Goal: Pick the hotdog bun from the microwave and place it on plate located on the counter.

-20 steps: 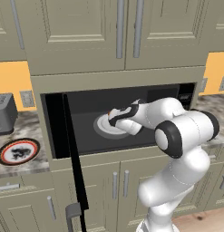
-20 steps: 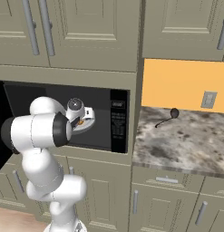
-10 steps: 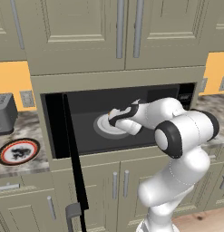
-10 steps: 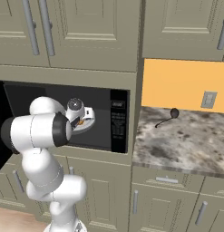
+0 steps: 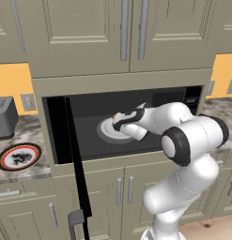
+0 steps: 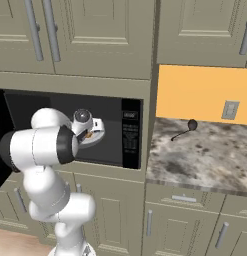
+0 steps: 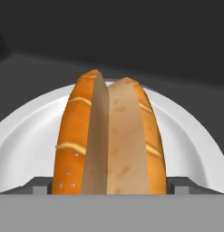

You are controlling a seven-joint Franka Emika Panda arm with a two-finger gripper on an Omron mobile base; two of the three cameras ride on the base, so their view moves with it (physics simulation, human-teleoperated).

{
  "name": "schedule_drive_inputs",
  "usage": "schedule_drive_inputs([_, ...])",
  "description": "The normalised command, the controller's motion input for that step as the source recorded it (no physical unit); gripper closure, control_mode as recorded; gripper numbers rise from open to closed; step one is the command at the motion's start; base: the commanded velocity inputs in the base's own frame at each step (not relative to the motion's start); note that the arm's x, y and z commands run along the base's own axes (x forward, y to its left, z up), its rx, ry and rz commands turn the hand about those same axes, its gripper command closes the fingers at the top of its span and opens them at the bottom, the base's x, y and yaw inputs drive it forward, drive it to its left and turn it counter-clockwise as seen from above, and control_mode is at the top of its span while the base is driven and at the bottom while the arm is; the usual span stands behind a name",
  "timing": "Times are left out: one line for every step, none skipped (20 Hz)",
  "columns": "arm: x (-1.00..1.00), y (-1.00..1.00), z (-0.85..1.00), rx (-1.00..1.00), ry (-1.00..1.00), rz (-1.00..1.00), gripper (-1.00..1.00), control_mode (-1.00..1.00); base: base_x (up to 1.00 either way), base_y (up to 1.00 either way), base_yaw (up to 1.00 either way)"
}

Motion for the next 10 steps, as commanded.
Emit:
schedule_drive_inputs([-0.46,0.0,0.16,0.0,-0.08,0.0,1.0,-1.0,0.0,0.0,0.0])
schedule_drive_inputs([-0.51,-0.02,0.24,0.0,-0.07,0.0,1.0,-1.0,0.0,0.0,0.0])
schedule_drive_inputs([-0.55,-0.06,0.44,0.0,-0.09,-0.01,1.0,-1.0,0.0,0.0,0.0])
schedule_drive_inputs([-0.47,-0.02,0.48,0.0,-0.04,-0.01,1.0,-1.0,0.0,0.0,0.0])
schedule_drive_inputs([-0.59,-0.18,0.51,0.0,-0.06,-0.03,1.0,-1.0,0.0,0.0,0.0])
schedule_drive_inputs([-0.61,-0.22,0.54,0.0,-0.05,-0.02,1.0,-1.0,0.0,0.0,0.0])
schedule_drive_inputs([-0.66,-0.26,0.62,0.0,-0.02,-0.03,1.0,-1.0,0.0,0.0,0.0])
schedule_drive_inputs([-0.54,-0.21,0.65,0.0,-0.01,-0.02,1.0,-1.0,0.0,0.0,0.0])
schedule_drive_inputs([-0.53,-0.31,0.81,0.0,0.0,-0.01,1.0,-1.0,0.0,0.0,0.0])
schedule_drive_inputs([-0.48,-0.31,0.81,0.0,0.0,0.0,1.0,-1.0,0.0,0.0,0.0])
